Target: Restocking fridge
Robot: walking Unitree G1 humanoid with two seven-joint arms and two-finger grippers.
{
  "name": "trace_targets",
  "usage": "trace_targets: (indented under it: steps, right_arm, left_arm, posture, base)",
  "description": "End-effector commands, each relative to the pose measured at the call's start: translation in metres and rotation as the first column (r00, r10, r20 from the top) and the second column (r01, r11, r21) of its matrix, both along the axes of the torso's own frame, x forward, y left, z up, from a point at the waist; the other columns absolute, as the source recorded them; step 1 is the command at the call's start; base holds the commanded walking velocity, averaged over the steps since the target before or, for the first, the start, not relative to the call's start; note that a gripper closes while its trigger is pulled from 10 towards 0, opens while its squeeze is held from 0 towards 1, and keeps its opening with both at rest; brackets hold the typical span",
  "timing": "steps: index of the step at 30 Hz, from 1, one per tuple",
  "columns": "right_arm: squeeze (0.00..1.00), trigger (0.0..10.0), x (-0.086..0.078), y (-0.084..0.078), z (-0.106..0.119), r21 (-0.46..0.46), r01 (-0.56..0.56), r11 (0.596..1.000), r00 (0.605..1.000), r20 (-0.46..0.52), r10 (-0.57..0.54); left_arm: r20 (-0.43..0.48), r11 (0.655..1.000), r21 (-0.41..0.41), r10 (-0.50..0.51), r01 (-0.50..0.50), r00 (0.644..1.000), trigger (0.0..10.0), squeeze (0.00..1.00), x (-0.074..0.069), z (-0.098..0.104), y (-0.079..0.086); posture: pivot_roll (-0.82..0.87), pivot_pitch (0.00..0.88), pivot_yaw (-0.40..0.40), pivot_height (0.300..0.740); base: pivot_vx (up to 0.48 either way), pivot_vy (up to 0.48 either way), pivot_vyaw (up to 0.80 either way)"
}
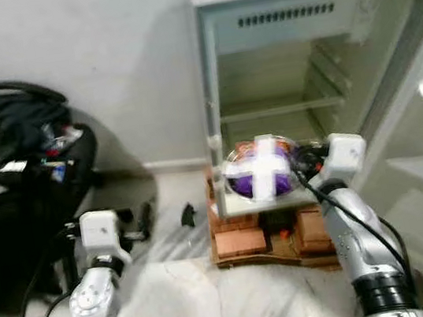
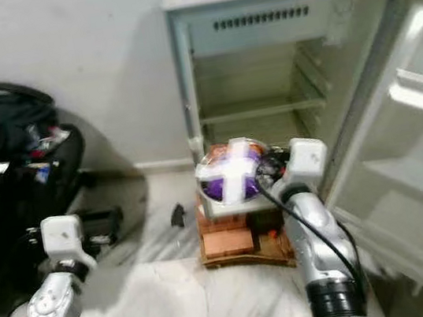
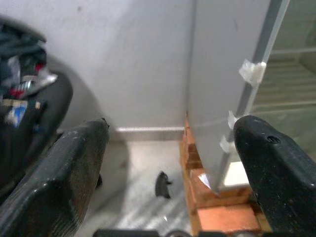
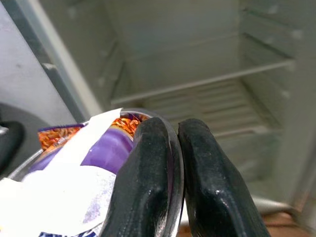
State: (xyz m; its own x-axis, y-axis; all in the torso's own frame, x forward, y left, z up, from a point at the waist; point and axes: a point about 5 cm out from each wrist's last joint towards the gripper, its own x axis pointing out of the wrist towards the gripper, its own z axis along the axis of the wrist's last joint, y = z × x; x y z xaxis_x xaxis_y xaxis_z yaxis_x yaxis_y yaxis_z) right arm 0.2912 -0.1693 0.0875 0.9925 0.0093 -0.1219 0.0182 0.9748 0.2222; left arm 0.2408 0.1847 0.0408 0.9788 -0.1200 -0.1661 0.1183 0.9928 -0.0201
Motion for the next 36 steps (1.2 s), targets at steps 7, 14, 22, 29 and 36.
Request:
trace_targets:
  steps: [7,14,22,29,36]
  right_arm:
    - [0.0,10.0,0.0013,-0.0121,0.0051,-0.016,0.039,0.999,0.999,0.025,-0.038]
    - [0.0,10.0,0.0015,-0.011,0.0049,-0.015,0.039,0.999,0.999,0.025,-0.039]
    - [0.0,10.0,0.0016,-0.0123,0.0052,-0.024,0.047,0.999,0.999,0.029,-0.046]
    - [0.0,10.0,0.0013,-0.0175,0.0069,-0.041,0.073,0.996,0.997,0.039,-0.072]
    - [0.0,10.0,0.0016,-0.0184,0.0057,-0.045,0.081,0.996,0.996,0.037,-0.079]
  left_arm:
    - [0.024,1.0,-0.007,-0.022,0.022,0.999,10.0,0.0,0.004,0.0043,-0.0065]
    - [0.024,1.0,-0.007,-0.023,0.024,0.999,10.0,0.0,0.0042,0.0042,-0.0064]
    - [0.026,1.0,-0.003,-0.027,0.027,0.999,10.0,0.0,0.0044,0.0046,-0.0072]
    - [0.012,1.0,0.011,-0.026,0.025,1.0,10.0,0.0,0.0041,0.0027,-0.0057]
    - [0.014,1.0,0.012,-0.025,0.025,1.0,10.0,0.0,0.0049,0.0031,-0.0057]
  posture:
    - [0.02,0.0,0.01,0.74]
    - [0.02,0.0,0.011,0.74]
    - [0.02,0.001,0.01,0.74]
    - [0.02,0.001,0.011,0.74]
    - [0.03,0.002,0.008,0.74]
  base:
    - [0.372,0.264,0.0]
    - [0.366,0.31,0.0]
    - [0.34,0.331,0.0]
    - [0.237,0.133,0.0]
    - [0.0,0.0,0.0]
